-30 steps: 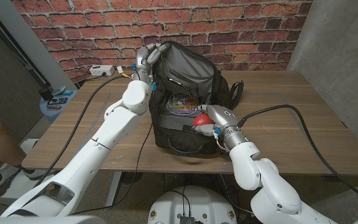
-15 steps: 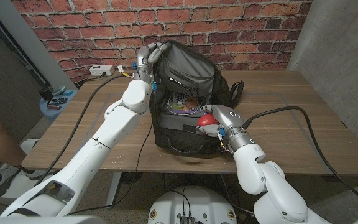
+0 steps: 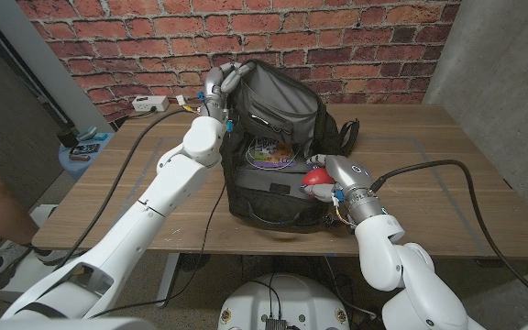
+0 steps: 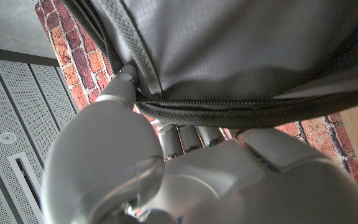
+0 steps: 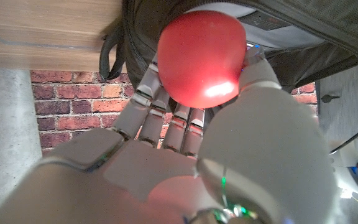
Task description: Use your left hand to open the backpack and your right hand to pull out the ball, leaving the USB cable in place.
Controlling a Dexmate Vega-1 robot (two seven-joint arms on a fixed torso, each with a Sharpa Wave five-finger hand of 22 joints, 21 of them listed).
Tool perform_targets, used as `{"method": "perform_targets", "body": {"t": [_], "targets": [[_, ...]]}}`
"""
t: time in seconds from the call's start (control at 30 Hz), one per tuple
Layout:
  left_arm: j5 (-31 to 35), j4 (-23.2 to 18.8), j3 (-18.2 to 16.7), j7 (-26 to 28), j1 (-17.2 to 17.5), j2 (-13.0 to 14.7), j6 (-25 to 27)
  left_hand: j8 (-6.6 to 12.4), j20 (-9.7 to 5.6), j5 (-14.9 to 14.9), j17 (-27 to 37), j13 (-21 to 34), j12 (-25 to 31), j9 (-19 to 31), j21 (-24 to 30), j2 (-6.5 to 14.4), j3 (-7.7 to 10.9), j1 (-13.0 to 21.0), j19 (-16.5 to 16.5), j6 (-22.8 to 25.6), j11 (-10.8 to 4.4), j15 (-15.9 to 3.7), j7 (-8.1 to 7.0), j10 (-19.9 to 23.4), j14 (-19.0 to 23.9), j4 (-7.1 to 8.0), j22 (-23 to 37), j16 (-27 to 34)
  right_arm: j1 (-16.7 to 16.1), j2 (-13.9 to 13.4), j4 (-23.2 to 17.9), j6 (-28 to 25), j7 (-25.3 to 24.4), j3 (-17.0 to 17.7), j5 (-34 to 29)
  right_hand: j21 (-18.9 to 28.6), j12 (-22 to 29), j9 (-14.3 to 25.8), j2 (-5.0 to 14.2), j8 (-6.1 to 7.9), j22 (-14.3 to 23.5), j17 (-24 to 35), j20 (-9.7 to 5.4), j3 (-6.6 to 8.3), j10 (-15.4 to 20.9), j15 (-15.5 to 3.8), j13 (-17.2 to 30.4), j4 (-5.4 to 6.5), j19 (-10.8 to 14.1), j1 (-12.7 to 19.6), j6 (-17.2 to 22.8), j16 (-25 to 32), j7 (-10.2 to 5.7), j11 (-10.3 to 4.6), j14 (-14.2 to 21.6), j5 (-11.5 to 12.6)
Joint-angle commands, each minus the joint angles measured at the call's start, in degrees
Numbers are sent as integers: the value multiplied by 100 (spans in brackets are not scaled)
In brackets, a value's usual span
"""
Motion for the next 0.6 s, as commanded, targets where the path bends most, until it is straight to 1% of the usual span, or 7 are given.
{"method": "perform_targets", "body": {"t": [0.03, 0.43, 0.6], "targets": [[-14, 123, 46, -79, -110, -37, -34, 37, -1, -13, 34, 26, 55, 3, 33, 84, 24, 40, -43, 37, 3, -3, 7, -11, 21, 15, 5, -21, -273, 7, -183, -327, -121, 225, 34, 38, 35, 10, 621, -8, 15, 15, -597, -10, 209, -1200, 7, -8, 77, 626, 41, 22, 33, -151, 307, -14], [2, 152, 64, -107, -158, -29, -44, 43, 2, -18, 36, 19, 56, 6, 37, 81, 27, 41, -42, 30, 7, -8, 1, -18, 32, 10, 4, -29, -427, -54, -309, -548, -326, 550, 408, 63, 22, 11, 625, -15, 11, 28, -596, -26, 204, -1202, 6, -15, 59, 654, 49, 3, 31, -148, 310, -12], [-4, 109, 52, -93, -123, -15, -28, 41, 0, -19, 41, 5, 51, -3, 38, 85, 30, 44, -44, 32, 9, 1, 8, -17, 30, 9, 4, -32, -451, -117, -366, -642, -447, 601, 519, 72, 18, 11, 627, -17, 10, 33, -596, -31, 199, -1203, 5, -17, 58, 663, 53, 1, 28, -155, 315, -11]]}}
